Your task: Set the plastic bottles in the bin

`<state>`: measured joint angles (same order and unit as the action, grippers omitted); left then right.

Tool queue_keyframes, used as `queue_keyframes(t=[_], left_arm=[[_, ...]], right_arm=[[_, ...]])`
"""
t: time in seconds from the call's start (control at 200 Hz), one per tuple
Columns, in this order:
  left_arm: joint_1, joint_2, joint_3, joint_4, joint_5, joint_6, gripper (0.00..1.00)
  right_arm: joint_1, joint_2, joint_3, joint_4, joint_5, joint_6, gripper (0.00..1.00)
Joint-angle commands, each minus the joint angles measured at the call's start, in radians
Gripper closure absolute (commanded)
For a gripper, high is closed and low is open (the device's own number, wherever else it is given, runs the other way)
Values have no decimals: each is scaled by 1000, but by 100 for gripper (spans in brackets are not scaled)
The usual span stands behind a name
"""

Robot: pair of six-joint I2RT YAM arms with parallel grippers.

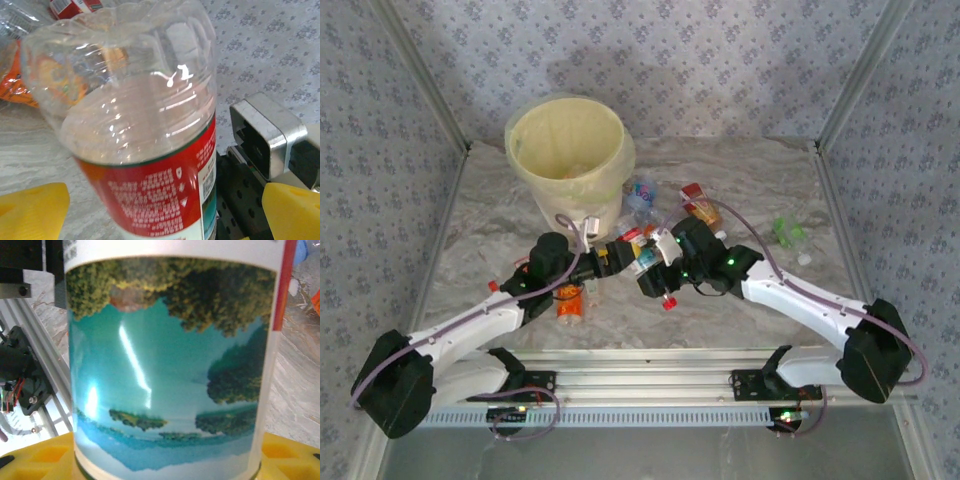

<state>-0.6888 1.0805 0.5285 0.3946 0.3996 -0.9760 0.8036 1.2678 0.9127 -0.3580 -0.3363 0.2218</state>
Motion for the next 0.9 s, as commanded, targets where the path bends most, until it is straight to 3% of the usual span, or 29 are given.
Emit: queue_keyframes(t=[0.0,0.345,0.77,0.894], left_arm=[[-11,12,38,60,1,-24,3],[-12,19,59,37,-25,-77,12],[-12,41,75,15,-39,-99,15],[-12,48,82,14,-39,-102,25]], right_arm=[[12,-26,-5,20,-25,18,38],[22,-19,-5,24,-13,19,38],[28,-19,-2,30,-17,19,38],[35,-27,-2,32,-14,21,38]])
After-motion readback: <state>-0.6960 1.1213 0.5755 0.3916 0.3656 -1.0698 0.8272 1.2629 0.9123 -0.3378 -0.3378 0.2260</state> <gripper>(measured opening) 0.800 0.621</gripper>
